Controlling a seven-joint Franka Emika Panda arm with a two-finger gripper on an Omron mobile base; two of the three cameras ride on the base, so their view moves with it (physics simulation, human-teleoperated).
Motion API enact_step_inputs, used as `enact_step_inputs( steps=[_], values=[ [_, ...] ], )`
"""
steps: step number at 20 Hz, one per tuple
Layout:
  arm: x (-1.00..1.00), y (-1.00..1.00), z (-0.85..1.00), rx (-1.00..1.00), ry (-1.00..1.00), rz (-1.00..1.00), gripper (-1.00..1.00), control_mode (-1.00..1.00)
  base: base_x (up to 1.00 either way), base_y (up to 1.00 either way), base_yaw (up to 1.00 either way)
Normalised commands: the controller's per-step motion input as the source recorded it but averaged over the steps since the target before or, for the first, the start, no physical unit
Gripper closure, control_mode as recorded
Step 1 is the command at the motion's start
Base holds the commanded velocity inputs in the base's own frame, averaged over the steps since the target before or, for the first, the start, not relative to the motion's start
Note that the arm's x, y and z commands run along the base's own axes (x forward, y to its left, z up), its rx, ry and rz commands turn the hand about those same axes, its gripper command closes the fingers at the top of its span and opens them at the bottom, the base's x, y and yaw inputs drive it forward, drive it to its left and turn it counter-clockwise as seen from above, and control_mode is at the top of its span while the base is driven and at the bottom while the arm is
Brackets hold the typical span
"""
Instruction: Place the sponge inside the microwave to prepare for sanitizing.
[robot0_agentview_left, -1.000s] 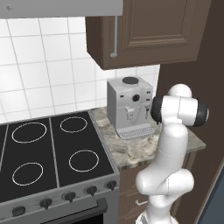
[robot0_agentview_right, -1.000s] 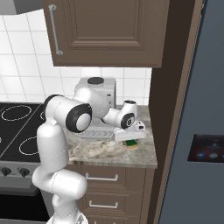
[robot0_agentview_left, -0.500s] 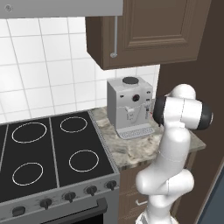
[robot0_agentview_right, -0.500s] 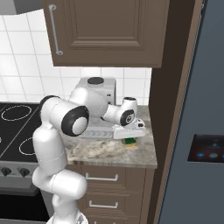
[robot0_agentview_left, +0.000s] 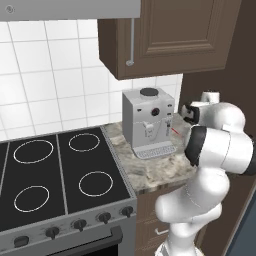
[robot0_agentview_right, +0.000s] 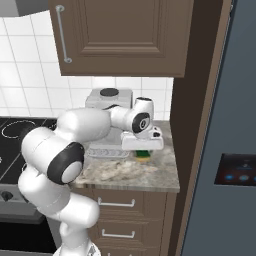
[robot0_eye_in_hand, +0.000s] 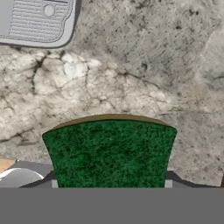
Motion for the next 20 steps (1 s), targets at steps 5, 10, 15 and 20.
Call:
enact_step_inputs(
  steps=[5, 10, 15, 20],
  values=[
    [-0.88, 0.21, 0.6, 0.0, 0.0, -0.07, 1.0, -1.0, 0.0, 0.0, 0.0],
    [-0.89, 0.29, 0.61, -0.01, -0.01, -0.07, 1.0, -1.0, 0.0, 0.0, 0.0],
    [-0.75, 0.39, 0.6, 0.0, -0.02, -0.07, 1.0, -1.0, 0.0, 0.0, 0.0],
    [-0.49, 0.44, 0.04, 0.0, -0.13, -0.12, 1.0, -1.0, 0.0, 0.0, 0.0]
  ],
)
